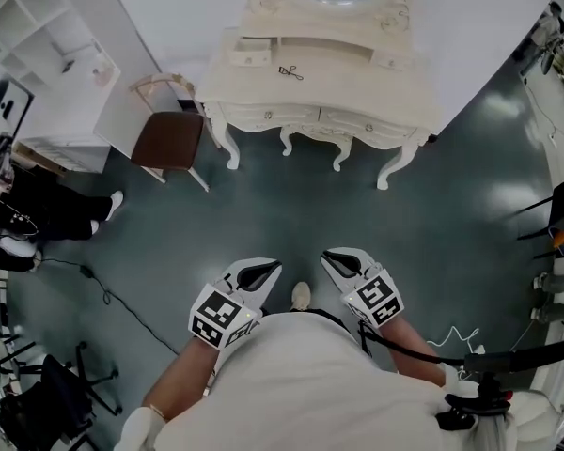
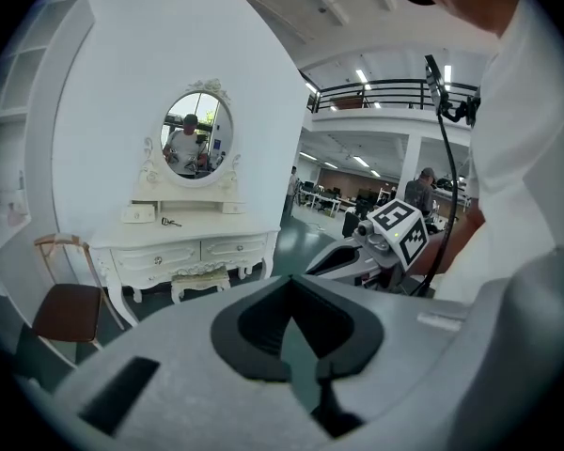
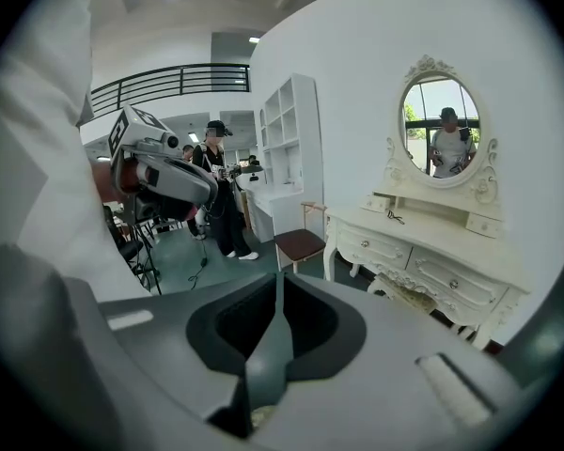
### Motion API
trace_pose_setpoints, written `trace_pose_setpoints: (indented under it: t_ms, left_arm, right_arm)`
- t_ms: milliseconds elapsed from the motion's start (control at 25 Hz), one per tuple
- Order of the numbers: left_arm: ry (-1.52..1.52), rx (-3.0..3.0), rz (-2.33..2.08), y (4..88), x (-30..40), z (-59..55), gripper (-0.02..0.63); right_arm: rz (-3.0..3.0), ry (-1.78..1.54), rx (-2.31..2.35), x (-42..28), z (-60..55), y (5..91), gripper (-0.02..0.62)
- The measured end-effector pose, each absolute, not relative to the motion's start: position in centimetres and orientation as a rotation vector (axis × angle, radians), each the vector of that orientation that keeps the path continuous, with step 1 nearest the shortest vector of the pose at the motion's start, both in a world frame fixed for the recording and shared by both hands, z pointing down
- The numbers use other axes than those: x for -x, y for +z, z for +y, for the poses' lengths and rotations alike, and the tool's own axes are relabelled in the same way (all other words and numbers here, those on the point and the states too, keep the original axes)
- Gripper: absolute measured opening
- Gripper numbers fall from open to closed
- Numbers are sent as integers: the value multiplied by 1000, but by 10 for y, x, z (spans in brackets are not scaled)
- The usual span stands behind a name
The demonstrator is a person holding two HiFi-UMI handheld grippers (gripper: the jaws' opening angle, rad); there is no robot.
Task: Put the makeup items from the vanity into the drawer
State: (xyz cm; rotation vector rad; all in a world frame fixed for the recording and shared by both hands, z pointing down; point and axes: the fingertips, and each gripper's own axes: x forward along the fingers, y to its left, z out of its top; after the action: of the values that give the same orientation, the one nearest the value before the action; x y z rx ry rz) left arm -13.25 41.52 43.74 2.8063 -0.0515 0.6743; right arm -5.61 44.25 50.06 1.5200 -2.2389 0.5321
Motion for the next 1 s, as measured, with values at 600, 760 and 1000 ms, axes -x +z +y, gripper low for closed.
trace_pose_setpoints:
  t_ms: [600, 760, 1000]
  left_arm:
    - [609, -2780, -46, 450, 77, 283, 2]
    - [591, -2792, 4, 439, 59, 217, 2]
    - [556, -2842, 95, 417, 42, 126, 2]
  right_arm:
    - [-2184, 543, -1537, -8, 319, 514, 26]
    - [-2154, 526, -1559, -23, 255, 497, 26]
    - [-2113, 506, -1591, -47, 151, 484, 23]
